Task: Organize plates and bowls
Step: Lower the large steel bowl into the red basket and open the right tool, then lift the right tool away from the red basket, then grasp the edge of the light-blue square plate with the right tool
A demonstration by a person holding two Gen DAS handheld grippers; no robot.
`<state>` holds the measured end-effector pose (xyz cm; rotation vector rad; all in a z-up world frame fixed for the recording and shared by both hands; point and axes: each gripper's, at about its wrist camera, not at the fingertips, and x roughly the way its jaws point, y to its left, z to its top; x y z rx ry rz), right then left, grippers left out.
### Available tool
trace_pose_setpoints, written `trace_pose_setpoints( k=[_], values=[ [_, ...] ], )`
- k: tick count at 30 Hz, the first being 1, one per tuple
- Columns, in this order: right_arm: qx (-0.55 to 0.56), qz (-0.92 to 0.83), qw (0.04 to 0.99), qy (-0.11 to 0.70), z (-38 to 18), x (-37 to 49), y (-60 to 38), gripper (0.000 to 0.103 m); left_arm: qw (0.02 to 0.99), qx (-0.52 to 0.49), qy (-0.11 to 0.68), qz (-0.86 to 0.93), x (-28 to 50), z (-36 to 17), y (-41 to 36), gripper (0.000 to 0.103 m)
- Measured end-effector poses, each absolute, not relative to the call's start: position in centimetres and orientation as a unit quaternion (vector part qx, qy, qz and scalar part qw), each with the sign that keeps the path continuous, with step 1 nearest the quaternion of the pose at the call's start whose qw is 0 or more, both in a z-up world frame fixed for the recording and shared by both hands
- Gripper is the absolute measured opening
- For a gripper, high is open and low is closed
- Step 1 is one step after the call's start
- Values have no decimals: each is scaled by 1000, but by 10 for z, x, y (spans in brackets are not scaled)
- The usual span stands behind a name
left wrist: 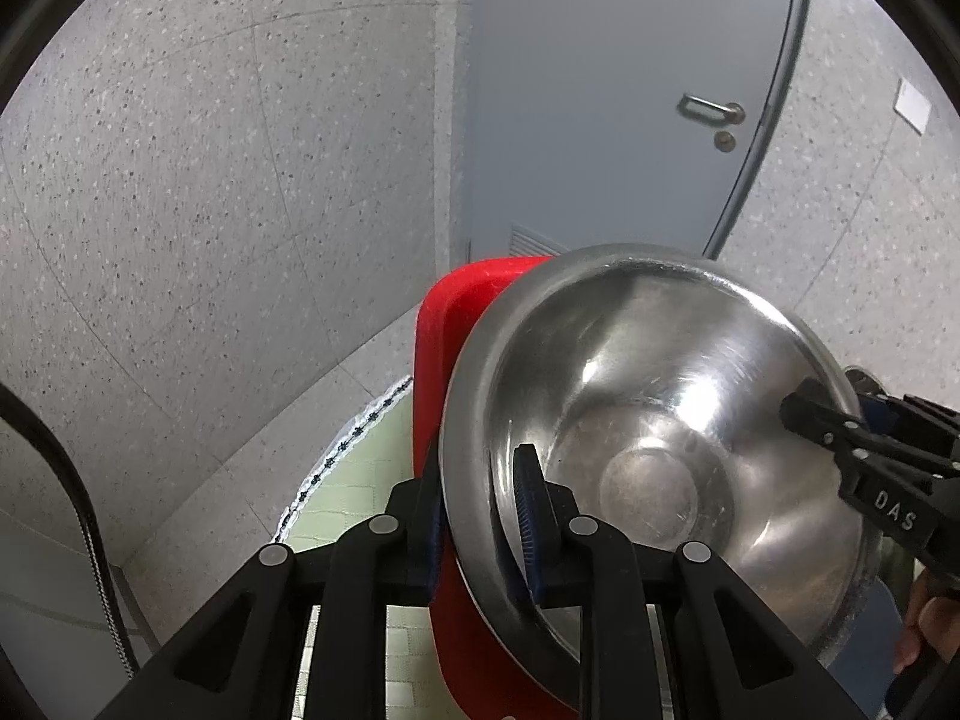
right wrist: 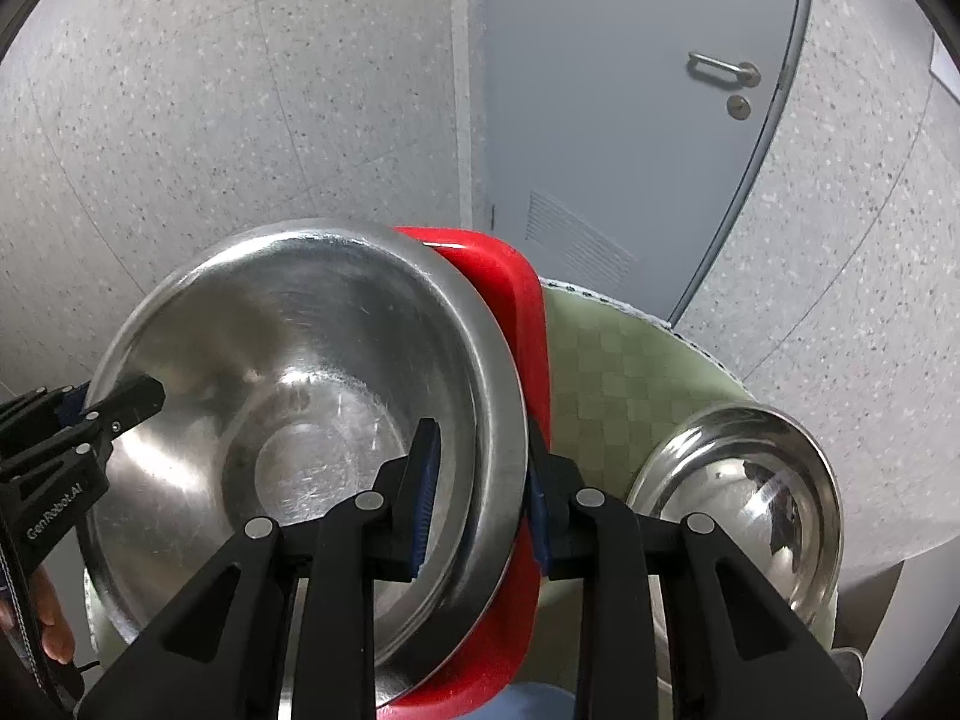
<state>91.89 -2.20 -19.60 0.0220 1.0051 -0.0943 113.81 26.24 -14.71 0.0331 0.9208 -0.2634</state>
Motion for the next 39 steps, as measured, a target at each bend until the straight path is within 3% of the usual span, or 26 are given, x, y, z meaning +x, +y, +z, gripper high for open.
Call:
trace_pose_setpoints(
  k=[7,9,16,21,22,29,39],
  values=[
    [4,-23,879,477,-197,917,-9,62,887,20,442,-130,1119,-144,258,33],
    [-7,-31,879,475,-194,916,-6,72,889,27,438,-132,1112,-141,255,47],
    [-16,-29,886,463,-181,898,3,73,891,42,431,-137,1084,-128,251,56],
    [1,-44,896,442,-152,863,-11,73,903,12,406,-142,1037,-105,258,87],
    [2,-49,896,441,-147,857,-15,74,904,6,402,-146,1027,-102,256,90],
    [3,-55,884,463,-141,789,-46,76,896,3,411,-167,957,-110,233,90],
    [-32,28,848,528,-193,761,-64,76,876,13,466,-125,891,-150,188,88]
  ],
)
